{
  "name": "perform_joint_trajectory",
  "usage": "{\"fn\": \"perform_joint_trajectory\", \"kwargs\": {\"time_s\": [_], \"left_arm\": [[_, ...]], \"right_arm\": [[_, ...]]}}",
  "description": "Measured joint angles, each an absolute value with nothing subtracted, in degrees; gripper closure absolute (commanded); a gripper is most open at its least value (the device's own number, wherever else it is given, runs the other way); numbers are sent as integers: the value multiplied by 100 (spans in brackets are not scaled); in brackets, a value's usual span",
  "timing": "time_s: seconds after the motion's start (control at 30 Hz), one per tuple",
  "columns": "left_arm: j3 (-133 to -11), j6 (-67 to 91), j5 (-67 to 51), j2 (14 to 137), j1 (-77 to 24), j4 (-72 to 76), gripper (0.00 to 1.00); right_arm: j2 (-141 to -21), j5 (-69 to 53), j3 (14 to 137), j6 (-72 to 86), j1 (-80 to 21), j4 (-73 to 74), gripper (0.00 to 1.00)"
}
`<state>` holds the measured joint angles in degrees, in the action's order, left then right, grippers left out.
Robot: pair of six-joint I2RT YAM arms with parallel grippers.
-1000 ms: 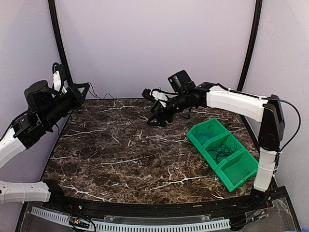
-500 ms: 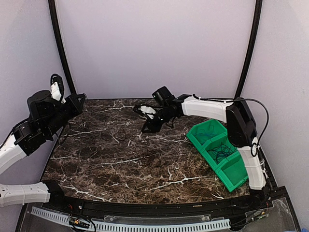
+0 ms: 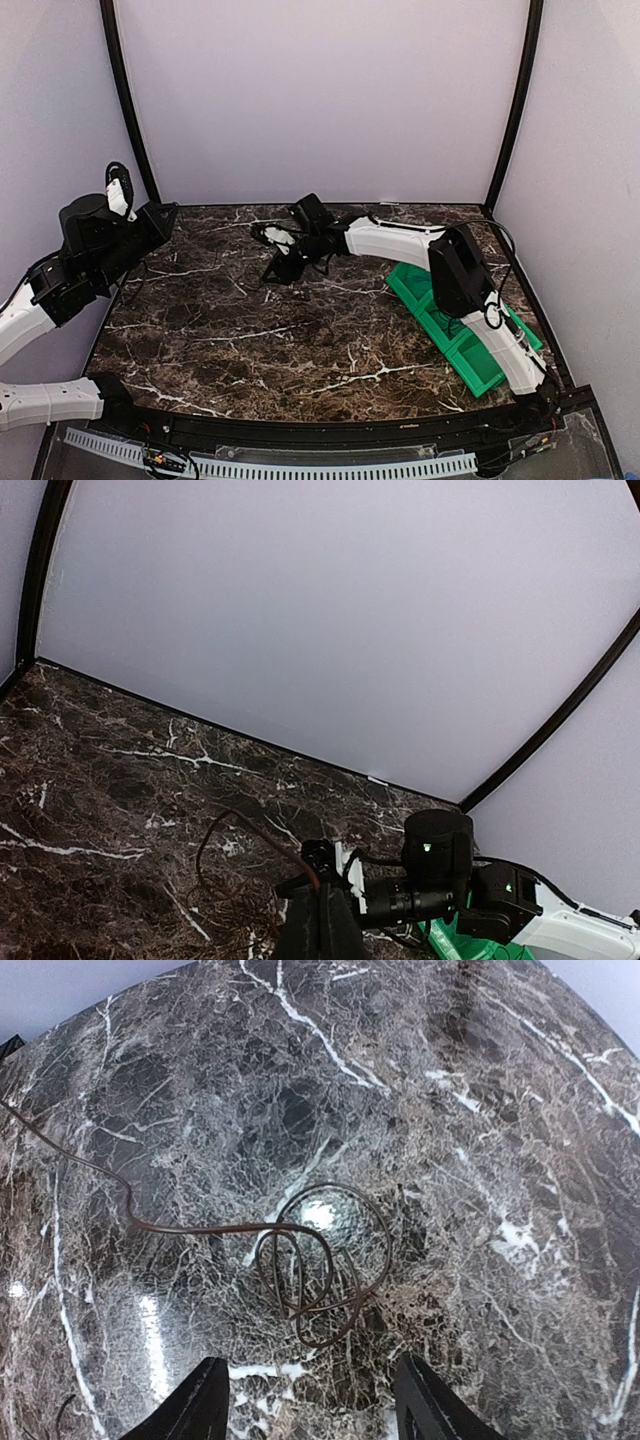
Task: Untangle the cables
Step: Pick up the untangled cable from the center of the board.
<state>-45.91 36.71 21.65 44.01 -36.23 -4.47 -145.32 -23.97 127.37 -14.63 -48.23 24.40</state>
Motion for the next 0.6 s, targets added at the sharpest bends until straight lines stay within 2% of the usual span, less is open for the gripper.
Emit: {"fn": "perform_joint_trajectory", "kwargs": {"time_s": [0.2,0.3,0.5,0.53,0.6], "left_arm": [[-4591,3669,2191,4414,-3623,-578,100],[-4591,3669,2202,4431,-3623,-624,100],[-4591,3669,2252,4436,-3623,-705,100],[-4591,3669,2265,4440,-3623,-707,100],[-4591,3669,2300,4442,-3623,-731,100]], "right_arm": [[-15017,-2668,12879,-1114,-4755,2189,59],[-15122,-2906,12866,-891,-4685,1927,76],[-15126,-3277,12855,-419,-4451,1247,78],[-15126,-3312,12855,-375,-4410,1160,77],[-15126,-3369,12855,-292,-4362,1035,68]]}}
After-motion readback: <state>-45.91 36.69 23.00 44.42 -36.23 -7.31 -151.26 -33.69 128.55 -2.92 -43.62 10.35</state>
